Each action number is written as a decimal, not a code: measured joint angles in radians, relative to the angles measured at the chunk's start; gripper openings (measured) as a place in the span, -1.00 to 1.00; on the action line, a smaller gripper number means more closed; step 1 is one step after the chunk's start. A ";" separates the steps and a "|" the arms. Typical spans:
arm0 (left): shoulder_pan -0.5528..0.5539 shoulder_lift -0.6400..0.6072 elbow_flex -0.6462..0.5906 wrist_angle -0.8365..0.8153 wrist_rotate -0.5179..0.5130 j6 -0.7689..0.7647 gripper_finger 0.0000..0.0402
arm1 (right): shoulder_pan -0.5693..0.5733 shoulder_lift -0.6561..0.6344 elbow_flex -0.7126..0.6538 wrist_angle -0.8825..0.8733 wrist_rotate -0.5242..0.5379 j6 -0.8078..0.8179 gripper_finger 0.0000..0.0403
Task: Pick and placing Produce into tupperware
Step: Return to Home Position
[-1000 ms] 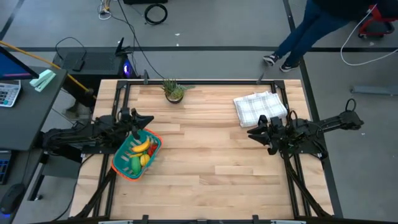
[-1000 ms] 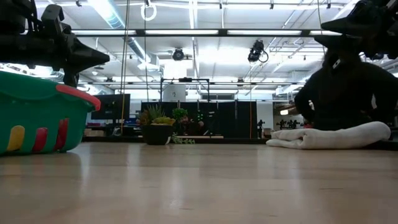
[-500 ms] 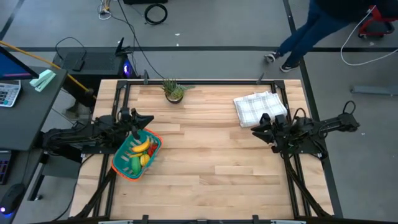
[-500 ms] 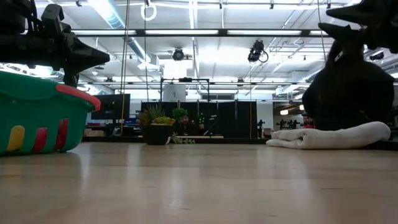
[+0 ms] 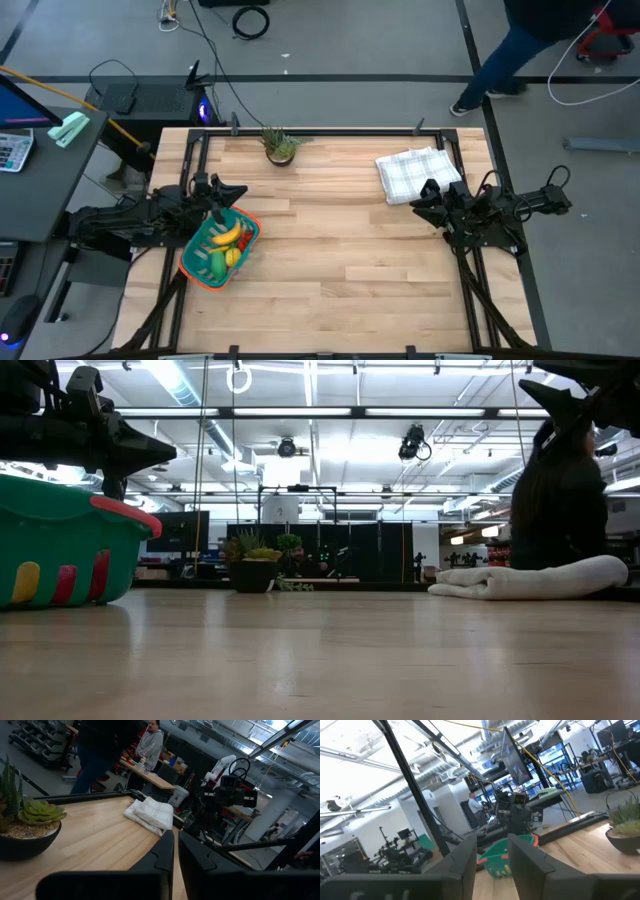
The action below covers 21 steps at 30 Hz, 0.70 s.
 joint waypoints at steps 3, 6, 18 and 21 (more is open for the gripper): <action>0.000 0.000 0.000 0.000 0.000 -0.001 -0.83 | 0.000 0.000 0.000 -0.005 0.000 0.000 -0.42; 0.000 0.000 0.000 0.000 0.000 0.000 -0.83 | 0.000 0.000 0.000 -0.003 0.000 0.000 -0.42; 0.000 0.000 0.000 0.000 0.000 0.000 -0.88 | 0.000 -0.001 0.000 -0.113 -0.034 -0.293 -0.42; 0.000 0.000 0.000 0.000 0.000 0.000 -0.85 | 0.000 -0.001 0.000 -0.134 -0.029 -0.434 -0.42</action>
